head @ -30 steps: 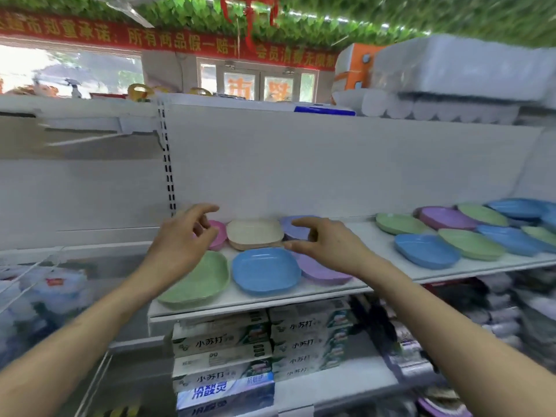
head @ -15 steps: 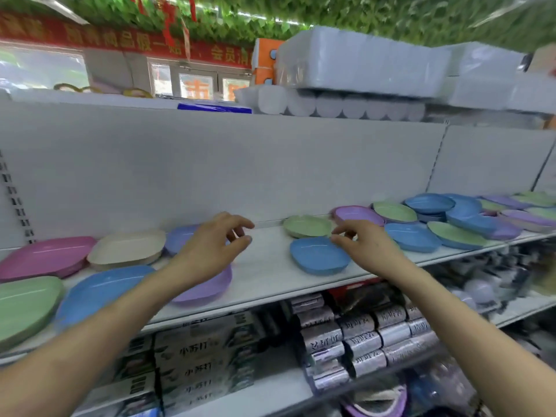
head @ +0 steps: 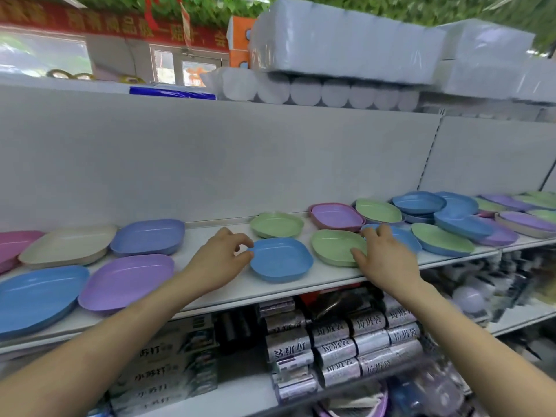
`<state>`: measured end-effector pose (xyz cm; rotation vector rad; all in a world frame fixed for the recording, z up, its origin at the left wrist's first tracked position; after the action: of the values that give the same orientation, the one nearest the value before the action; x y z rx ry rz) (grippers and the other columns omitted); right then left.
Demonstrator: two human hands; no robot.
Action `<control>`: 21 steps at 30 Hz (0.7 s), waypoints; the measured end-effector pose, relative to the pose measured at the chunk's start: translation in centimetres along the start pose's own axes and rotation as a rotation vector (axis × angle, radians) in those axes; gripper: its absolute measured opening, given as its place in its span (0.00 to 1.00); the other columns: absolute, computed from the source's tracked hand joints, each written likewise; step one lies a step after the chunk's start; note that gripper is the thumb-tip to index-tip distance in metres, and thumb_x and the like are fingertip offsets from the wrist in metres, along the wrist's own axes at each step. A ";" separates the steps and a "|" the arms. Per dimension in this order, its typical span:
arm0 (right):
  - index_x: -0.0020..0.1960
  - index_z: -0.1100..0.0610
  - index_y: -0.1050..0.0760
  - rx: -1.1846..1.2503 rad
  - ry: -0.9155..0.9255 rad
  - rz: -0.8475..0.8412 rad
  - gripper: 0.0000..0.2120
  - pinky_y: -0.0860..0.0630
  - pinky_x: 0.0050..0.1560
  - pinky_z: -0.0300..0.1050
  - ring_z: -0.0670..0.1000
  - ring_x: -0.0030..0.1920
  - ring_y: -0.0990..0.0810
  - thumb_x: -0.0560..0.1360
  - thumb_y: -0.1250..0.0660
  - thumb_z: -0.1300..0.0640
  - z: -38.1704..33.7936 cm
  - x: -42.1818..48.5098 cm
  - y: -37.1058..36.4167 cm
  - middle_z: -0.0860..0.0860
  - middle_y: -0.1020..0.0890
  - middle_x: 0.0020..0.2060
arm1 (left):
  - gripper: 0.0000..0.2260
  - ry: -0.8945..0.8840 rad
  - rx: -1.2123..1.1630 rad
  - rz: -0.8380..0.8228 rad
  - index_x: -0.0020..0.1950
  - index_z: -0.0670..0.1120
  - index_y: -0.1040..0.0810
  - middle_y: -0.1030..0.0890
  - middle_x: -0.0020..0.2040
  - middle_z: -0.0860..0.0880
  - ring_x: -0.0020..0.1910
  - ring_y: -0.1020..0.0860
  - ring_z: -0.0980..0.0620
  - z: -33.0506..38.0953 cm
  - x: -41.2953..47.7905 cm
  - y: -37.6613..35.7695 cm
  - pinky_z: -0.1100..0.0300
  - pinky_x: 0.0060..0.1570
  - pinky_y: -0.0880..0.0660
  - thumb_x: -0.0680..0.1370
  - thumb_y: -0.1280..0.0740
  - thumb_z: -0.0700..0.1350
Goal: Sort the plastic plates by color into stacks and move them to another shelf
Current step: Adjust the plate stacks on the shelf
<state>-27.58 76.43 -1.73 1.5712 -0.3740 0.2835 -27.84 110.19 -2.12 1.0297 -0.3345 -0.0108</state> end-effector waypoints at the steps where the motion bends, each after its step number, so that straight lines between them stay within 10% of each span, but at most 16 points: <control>1: 0.66 0.56 0.29 0.007 0.002 -0.005 0.21 0.24 0.41 0.53 0.63 0.51 0.19 0.80 0.37 0.44 0.0 0.1 -0.3 0.58 0.27 0.59 | 0.09 0.036 0.015 -0.016 0.60 0.60 0.21 0.28 0.52 0.53 0.47 0.24 0.56 0.0 0.1 -0.4 0.55 0.53 0.27 0.81 0.35 0.56; 21: 0.55 0.57 0.28 0.379 -0.024 -0.132 0.12 0.31 0.43 0.49 0.59 0.48 0.24 0.76 0.43 0.68 -0.2 2.8 -0.7 0.59 0.20 0.50 | 0.16 0.193 -0.076 0.003 0.62 0.50 0.19 0.25 0.55 0.48 0.50 0.26 0.48 0.1 1.4 -0.5 0.58 0.48 0.30 0.79 0.39 0.37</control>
<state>-24.76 76.48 -1.24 1.9639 -0.2419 0.2423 -26.44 109.63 -2.17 0.9465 -0.1590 0.0777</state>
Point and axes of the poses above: each hand's wrist, its own x-axis towards the middle knuckle, its own y-axis out of the back of the hand, z = x × y, the point moved 4 cm from there along x, towards the middle knuckle
